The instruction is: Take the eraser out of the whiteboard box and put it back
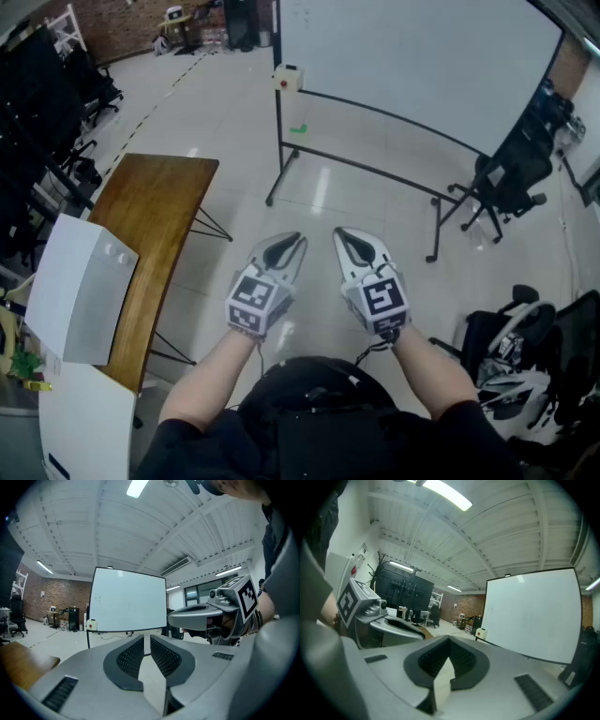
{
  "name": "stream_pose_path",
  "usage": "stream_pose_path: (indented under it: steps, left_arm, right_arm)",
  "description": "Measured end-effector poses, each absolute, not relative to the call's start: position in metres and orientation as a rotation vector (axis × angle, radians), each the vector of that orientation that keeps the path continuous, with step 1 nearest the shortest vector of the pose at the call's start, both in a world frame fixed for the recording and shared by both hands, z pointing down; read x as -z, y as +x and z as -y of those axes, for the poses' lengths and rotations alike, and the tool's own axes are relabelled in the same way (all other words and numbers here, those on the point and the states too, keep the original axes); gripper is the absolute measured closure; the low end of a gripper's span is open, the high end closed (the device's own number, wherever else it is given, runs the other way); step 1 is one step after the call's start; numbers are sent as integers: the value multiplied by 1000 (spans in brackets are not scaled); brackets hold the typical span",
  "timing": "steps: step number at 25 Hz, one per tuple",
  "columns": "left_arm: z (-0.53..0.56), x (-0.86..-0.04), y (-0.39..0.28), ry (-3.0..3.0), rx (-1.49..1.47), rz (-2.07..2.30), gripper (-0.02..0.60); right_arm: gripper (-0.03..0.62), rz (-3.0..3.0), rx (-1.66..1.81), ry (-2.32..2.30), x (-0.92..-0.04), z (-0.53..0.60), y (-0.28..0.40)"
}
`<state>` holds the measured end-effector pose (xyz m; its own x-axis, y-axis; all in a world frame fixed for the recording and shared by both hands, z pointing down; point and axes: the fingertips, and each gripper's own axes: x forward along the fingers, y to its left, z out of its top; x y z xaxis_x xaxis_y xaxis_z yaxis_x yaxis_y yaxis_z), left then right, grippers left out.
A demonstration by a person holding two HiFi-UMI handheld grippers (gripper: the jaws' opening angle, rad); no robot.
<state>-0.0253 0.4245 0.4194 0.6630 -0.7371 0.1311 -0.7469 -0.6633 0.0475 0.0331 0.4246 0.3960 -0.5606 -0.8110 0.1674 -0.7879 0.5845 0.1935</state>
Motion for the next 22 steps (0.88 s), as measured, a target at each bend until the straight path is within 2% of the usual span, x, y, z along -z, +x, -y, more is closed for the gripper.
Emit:
stream_pose_path:
  steps: [11,22]
  left_arm:
    - [-343,-419,-71,2755,-138,1281,555]
    - [-223,-428,-48,2717,-220,1344,555]
  right_arm:
    - [576,2605,149,1299,-390,-339,-13]
    - [576,2677,114,1249,-399,-214,8]
